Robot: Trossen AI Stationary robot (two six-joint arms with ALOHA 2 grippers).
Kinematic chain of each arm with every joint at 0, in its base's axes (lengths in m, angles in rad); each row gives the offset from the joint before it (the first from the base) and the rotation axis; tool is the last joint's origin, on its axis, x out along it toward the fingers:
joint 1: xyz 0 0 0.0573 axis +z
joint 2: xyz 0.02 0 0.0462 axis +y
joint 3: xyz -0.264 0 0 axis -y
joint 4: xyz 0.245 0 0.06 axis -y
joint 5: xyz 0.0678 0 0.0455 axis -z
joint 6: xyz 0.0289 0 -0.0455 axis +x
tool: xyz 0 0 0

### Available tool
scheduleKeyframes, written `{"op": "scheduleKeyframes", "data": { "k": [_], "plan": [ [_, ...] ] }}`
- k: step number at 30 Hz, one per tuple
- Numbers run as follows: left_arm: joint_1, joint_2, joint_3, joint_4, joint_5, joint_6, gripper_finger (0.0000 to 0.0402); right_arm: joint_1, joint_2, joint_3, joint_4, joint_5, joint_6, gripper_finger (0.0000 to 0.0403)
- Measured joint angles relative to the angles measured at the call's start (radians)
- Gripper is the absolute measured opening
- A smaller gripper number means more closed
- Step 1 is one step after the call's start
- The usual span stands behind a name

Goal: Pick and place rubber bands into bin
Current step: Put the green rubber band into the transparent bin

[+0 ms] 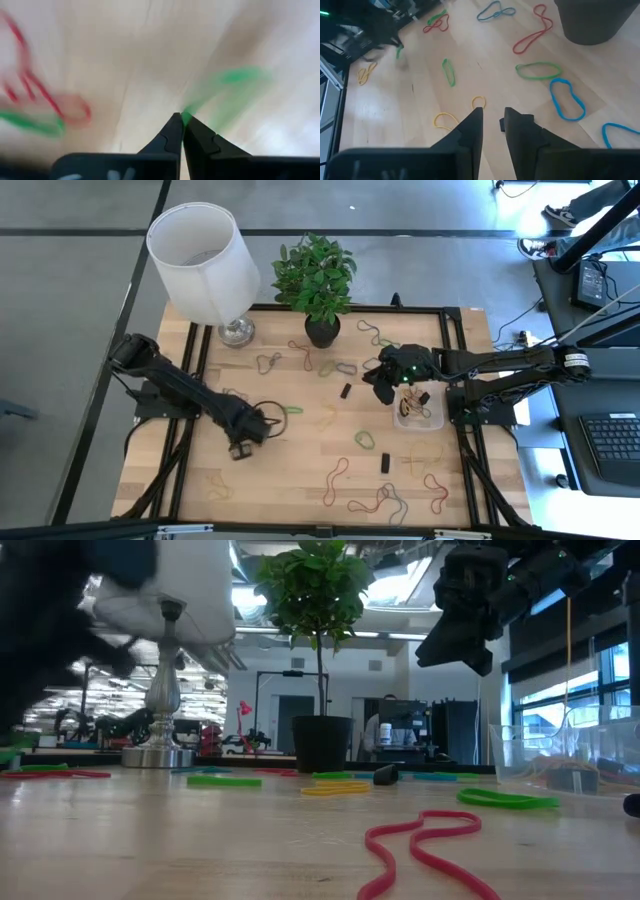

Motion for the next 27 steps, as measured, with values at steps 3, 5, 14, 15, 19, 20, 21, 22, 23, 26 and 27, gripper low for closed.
{"op": "scheduleKeyframes", "data": {
  "k": [3,5,14,15,19,20,21,22,23,26,27],
  "plan": [
    [0.019,-0.002,0.113,-0.004,-0.151,0.001,0.0003,0.000,0.002,0.000,0.004,0.001,-0.050,0.0084],
    [0.040,-0.002,0.184,-0.015,-0.240,0.024,0.0003,0.000,0.006,-0.002,0.024,0.001,-0.083,0.0084],
    [0.214,-0.002,0.415,-0.007,-0.458,0.242,0.0003,0.055,0.008,-0.002,0.280,-0.027,-0.278,0.0084],
    [0.235,-0.002,0.430,0.001,-0.460,0.264,0.0003,0.064,0.008,-0.001,0.295,-0.026,-0.311,0.0084],
    [0.303,-0.002,0.476,0.094,-0.461,0.329,0.0003,0.094,0.008,-0.001,0.330,-0.026,-0.378,0.0095],
    [0.317,-0.002,0.482,0.121,-0.460,0.326,0.0003,0.098,0.008,-0.002,0.336,-0.026,-0.381,0.0103],
    [0.331,-0.001,0.490,0.151,-0.460,0.314,0.0003,0.101,0.008,-0.001,0.336,-0.026,-0.384,0.0112],
    [0.344,0.006,0.501,0.177,-0.459,0.297,0.0003,0.104,0.008,-0.001,0.336,-0.025,-0.385,0.0123],
    [0.357,0.014,0.512,0.197,-0.459,0.287,0.0003,0.106,0.008,-0.001,0.336,-0.025,-0.385,0.0135],
    [0.384,0.057,0.546,0.230,-0.452,0.314,0.0003,0.106,0.022,-0.001,0.355,-0.025,-0.385,0.0175],
    [0.389,0.074,0.558,0.245,-0.434,0.342,0.0003,0.106,0.031,0.000,0.360,-0.025,-0.385,0.0189]
  ]
}}
